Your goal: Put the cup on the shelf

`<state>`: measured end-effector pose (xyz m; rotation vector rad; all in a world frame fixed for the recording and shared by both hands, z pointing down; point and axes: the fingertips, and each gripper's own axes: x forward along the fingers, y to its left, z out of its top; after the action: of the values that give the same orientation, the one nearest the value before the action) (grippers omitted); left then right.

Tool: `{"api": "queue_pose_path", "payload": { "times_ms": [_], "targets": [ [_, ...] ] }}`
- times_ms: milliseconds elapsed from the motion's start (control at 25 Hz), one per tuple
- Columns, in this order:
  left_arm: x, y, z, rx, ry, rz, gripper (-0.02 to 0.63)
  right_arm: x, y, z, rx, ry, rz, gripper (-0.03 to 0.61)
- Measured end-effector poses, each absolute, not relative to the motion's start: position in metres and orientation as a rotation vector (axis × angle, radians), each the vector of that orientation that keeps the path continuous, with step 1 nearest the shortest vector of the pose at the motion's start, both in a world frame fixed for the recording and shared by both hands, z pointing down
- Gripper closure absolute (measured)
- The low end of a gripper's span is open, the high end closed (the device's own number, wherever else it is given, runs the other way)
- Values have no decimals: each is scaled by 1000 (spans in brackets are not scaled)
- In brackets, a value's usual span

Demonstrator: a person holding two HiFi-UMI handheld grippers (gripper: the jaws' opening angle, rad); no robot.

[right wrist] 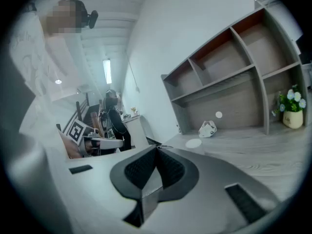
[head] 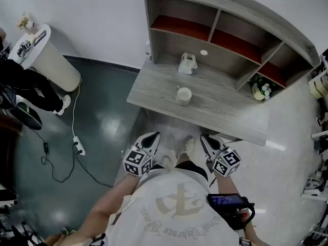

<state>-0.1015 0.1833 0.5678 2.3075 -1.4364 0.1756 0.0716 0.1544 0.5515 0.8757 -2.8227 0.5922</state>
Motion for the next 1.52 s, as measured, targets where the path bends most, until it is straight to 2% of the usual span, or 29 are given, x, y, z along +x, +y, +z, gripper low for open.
{"api": "queue_pose_path", "payload": {
  "times_ms": [1080,1520],
  "targets": [
    [-82,202,563,2343,-1407,156,612,86,179,538,934,-2829,467,576],
    [-73,201,569,2358,-1361,179,612,89,184,536,952,-2836,516,576]
  ]
}}
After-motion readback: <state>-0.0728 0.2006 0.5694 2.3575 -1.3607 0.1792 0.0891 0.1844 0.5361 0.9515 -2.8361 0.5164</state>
